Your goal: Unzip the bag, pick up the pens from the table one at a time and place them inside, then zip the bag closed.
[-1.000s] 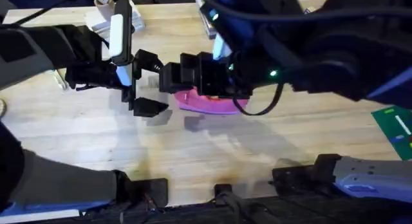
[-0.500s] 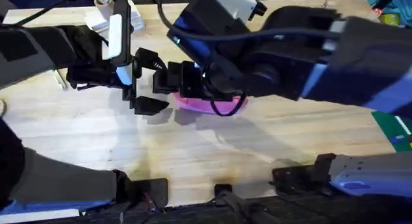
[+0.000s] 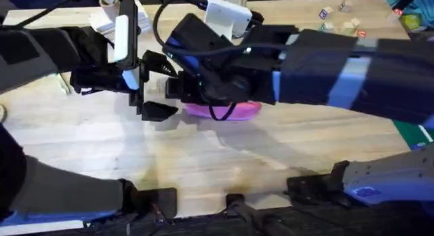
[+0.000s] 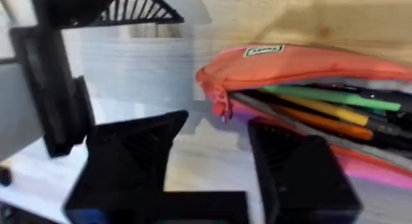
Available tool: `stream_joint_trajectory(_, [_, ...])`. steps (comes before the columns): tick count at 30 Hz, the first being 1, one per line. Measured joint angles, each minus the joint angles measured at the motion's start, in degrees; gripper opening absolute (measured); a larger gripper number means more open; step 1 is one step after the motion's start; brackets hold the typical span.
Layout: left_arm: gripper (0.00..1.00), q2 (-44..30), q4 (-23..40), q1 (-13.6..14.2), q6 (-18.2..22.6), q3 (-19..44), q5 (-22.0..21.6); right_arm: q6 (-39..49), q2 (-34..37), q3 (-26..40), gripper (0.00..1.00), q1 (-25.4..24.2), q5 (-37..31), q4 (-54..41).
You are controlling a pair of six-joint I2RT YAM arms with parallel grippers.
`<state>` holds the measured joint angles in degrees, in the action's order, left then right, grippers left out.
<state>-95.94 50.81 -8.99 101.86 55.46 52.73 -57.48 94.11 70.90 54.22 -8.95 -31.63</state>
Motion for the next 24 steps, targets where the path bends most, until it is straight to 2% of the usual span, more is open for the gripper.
stream_joint_trajectory(1, [0.994,0.0,0.0,0.0,0.0,0.0,0.02,0.09,0.42,0.0,0.588,0.0,-0.55,0.08])
stream_joint_trajectory(3, [0.994,0.0,0.0,0.0,0.0,0.0,0.02,0.02,0.82,0.0,0.494,0.0,-1.7,0.17])
stream_joint_trajectory(11, [0.994,0.0,0.0,0.0,0.0,0.0,0.02,-0.02,1.03,0.02,0.365,0.0,-6.22,1.35])
stream_joint_trajectory(17, [0.994,0.0,0.0,0.0,0.0,0.0,0.02,-0.43,2.75,0.02,0.307,0.0,-7.49,1.68])
stream_joint_trajectory(20, [0.994,0.0,0.0,0.0,0.0,0.0,0.02,-0.6,3.04,0.02,0.225,0.0,-7.97,1.63])
stream_joint_trajectory(23, [0.994,0.0,0.0,0.0,0.0,0.0,0.02,-0.63,3.04,0.02,0.207,-0.02,-8.06,1.63])
stream_joint_trajectory(24, [0.994,0.0,0.0,0.0,0.0,0.0,0.02,-0.63,3.04,0.02,0.172,-0.04,-8.15,1.63])
